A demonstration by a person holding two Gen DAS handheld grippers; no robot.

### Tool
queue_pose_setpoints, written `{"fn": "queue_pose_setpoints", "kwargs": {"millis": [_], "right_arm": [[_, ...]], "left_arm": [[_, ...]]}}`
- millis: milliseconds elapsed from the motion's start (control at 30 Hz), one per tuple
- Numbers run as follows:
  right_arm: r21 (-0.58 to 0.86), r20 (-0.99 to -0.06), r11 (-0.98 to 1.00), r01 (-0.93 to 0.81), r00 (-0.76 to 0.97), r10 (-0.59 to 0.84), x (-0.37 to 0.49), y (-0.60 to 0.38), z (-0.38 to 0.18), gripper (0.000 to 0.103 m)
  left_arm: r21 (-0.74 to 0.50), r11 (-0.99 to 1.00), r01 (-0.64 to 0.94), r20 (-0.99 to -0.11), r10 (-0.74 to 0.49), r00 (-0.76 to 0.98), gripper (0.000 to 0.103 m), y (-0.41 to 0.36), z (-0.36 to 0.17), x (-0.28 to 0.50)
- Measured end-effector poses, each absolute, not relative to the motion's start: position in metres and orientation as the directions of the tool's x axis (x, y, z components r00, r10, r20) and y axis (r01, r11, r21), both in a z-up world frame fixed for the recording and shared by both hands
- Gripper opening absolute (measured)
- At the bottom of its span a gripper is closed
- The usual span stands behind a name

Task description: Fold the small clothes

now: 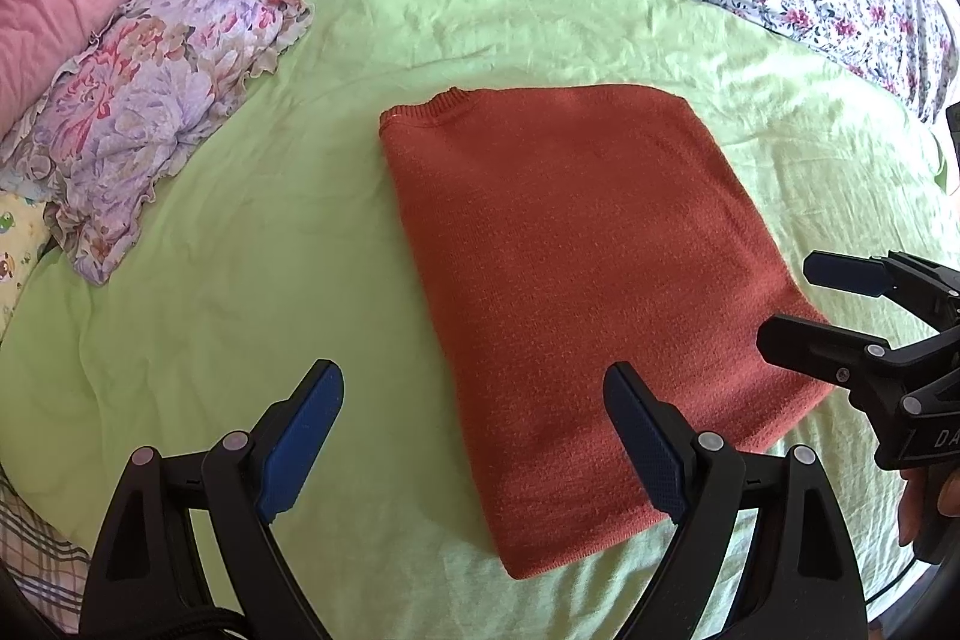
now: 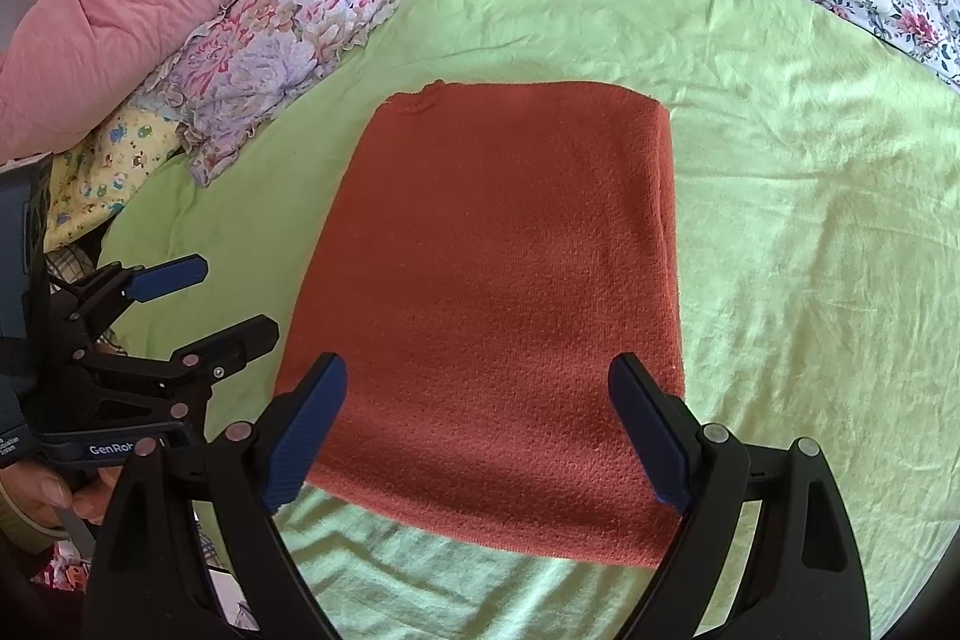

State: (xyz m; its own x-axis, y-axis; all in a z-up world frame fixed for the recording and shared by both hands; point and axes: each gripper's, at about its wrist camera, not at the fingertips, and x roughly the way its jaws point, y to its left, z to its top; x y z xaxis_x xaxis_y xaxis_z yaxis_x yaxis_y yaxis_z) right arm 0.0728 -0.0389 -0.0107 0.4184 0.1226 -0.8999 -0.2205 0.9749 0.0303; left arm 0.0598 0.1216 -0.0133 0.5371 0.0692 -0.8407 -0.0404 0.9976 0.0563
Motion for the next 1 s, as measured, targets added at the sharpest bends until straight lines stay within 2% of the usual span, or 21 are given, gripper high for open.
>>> {"fn": "queue_pose_setpoints", "kwargs": {"millis": [1000], "right_arm": [[0.034,-0.9,0.975,-0.217,0.419,0.124,0.084,-0.036,-0.012,0.089]], "left_arm": [[0.046,0.997,-0.058,-0.843,0.07,0.534,0.089,0.126,-0.012,0.069]]}}
